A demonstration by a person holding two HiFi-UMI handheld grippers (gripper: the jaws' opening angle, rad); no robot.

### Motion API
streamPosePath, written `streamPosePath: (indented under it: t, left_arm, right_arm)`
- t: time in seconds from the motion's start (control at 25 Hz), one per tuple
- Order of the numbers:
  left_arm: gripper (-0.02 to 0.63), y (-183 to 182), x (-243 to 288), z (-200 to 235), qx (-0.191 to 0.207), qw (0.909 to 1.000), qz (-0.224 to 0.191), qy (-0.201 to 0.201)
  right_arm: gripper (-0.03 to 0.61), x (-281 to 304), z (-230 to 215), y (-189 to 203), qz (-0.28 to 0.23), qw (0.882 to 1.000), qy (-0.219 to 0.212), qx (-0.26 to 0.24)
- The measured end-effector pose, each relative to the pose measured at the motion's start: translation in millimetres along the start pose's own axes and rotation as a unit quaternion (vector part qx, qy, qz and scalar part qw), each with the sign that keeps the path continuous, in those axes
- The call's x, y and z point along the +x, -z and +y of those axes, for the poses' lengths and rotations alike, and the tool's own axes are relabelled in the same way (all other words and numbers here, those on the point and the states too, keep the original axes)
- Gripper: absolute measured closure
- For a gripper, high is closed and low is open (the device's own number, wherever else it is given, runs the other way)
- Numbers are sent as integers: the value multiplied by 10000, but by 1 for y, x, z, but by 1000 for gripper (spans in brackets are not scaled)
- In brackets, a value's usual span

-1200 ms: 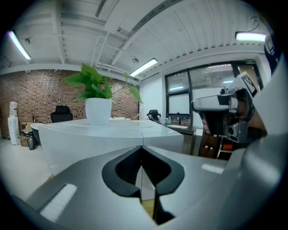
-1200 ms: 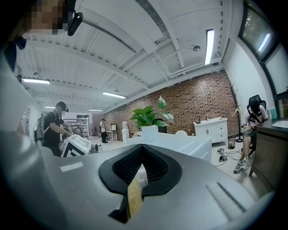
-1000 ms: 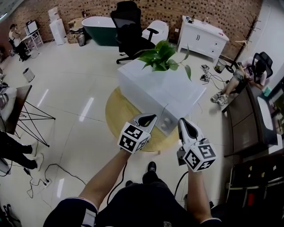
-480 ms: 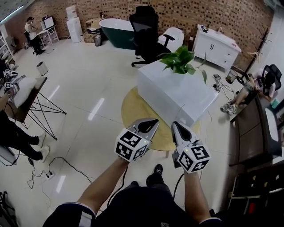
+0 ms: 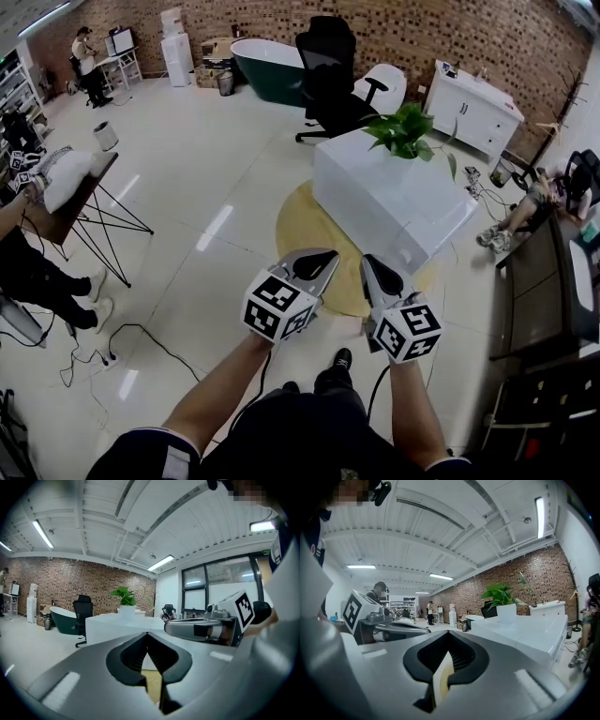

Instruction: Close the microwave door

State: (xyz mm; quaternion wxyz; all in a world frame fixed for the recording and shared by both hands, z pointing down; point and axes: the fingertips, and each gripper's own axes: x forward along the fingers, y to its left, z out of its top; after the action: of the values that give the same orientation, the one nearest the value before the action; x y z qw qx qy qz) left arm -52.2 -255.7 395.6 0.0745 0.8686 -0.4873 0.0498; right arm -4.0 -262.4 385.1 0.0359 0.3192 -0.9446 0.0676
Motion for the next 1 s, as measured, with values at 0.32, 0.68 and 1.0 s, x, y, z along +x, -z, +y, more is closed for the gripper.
streamPosePath:
  t: [0.32, 0.68, 1.0]
  left_arm:
    - [601, -2, -6, 3, -14, 10000, -38, 15]
    - [601, -4, -9, 2, -5, 10000, -69, 41]
    - [601, -6, -9, 1, 6, 10000, -64, 56]
  right_arm:
    - [578, 4, 7, -4, 6, 9999, -45, -136]
    - [578, 5, 12, -6, 0, 9998, -90, -172]
    - [578, 4, 11, -8, -9, 9998, -97, -191]
